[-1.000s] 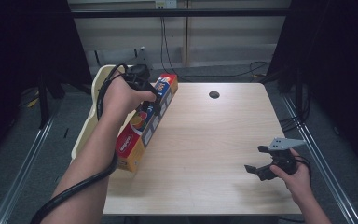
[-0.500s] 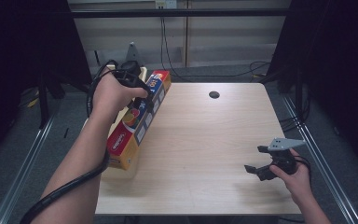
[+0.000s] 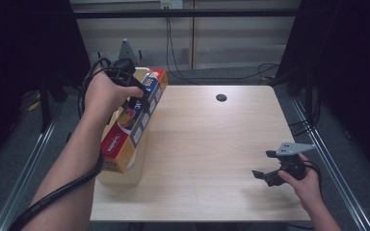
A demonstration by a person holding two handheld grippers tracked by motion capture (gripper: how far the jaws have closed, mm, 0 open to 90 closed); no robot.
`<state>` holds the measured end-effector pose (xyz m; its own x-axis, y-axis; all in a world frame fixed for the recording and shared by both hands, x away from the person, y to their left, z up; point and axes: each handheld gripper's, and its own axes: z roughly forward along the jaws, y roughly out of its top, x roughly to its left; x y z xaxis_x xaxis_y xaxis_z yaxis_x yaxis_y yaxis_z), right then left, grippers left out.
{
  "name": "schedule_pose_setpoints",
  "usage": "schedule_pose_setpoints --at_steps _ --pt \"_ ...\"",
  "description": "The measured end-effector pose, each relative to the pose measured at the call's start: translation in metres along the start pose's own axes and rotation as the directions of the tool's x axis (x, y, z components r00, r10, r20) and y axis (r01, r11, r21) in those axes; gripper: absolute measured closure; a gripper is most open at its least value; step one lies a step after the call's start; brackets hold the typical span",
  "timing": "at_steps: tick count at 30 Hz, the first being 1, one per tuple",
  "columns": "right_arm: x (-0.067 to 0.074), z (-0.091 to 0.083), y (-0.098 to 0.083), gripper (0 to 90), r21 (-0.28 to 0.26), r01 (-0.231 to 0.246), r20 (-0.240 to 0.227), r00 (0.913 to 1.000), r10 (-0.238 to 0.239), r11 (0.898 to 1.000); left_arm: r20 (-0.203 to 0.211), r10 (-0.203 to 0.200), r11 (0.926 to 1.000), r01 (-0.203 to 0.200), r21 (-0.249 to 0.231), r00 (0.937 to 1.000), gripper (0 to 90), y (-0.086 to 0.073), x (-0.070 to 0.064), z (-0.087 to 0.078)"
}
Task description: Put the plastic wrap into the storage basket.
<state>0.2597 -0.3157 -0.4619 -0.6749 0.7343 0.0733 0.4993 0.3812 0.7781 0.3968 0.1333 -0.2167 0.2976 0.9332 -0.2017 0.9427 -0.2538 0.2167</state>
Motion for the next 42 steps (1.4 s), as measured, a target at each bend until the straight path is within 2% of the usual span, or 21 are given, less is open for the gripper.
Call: schedule_pose_setpoints --at_steps 14,20,42 --pt "0.0 0.0 0.0 2.3 -0.004 0.003 0.005 1.0 -0.003 1.0 -0.017 -0.039 0.9992 0.039 -0.014 0.9991 41.5 -0.004 0.012 -0.011" --pt "0.0 0.0 0.0 2.3 -0.006 0.004 -0.001 1.0 -0.004 1.0 -0.03 -0.042 0.9989 0.041 -0.022 0.9987 41.5 -0.006 0.016 -0.016" --pt "0.0 -0.001 0.001 2.3 -0.01 -0.003 0.0 1.0 0.003 1.0 -0.034 -0.098 0.9945 0.097 -0.039 0.9946 41.5 -0.016 0.034 -0.025"
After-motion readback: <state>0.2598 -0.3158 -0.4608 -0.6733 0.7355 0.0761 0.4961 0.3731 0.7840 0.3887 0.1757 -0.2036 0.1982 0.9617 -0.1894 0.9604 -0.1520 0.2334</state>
